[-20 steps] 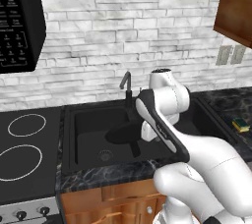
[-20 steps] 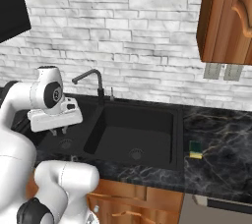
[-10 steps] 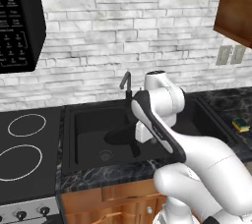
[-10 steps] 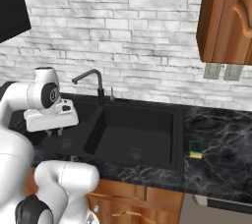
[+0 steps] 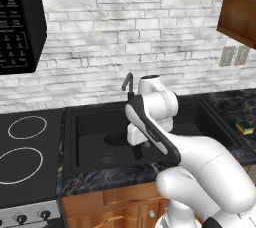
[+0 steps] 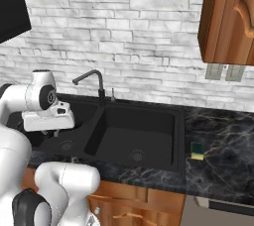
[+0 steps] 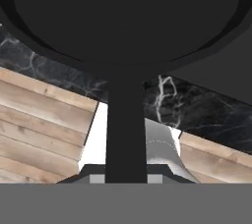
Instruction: Pick the pan and sponge and place them into the sink. Then turn on the water.
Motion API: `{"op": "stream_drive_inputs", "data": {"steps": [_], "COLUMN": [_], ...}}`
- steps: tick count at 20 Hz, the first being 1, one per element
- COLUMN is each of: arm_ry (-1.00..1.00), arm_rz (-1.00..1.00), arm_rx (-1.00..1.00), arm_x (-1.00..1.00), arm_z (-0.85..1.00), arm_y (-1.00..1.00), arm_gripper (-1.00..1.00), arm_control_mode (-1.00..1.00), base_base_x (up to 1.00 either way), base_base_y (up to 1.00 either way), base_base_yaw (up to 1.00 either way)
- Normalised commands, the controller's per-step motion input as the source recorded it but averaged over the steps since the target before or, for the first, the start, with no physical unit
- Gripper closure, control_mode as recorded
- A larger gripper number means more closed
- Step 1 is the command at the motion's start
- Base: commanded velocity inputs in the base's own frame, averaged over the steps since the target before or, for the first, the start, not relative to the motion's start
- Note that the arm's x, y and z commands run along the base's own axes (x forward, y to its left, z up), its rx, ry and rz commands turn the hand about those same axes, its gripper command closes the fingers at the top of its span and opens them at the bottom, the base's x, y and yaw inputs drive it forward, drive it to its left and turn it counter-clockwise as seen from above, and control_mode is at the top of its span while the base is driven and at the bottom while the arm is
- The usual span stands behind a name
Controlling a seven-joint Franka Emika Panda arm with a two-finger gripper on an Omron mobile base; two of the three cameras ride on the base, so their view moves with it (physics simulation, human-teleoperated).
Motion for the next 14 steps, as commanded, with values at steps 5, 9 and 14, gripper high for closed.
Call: {"op": "stream_drive_inputs", "data": {"steps": [5,9,14], "arm_ry": [-0.03,0.01,0.09], "arm_rz": [-0.09,-0.08,-0.06], "arm_rx": [0.00,0.01,0.02], "arm_x": [0.16,0.17,0.21], "arm_z": [-0.13,-0.15,-0.15], "arm_y": [0.22,0.22,0.18], "arm_gripper": [1.00,1.00,1.00], "arm_control_mode": [-1.00,-1.00,-1.00], "base_base_x": [0.00,0.00,0.00], "base_base_y": [0.00,0.00,0.00], "base_base_yaw": [0.00,0.00,0.00]}}
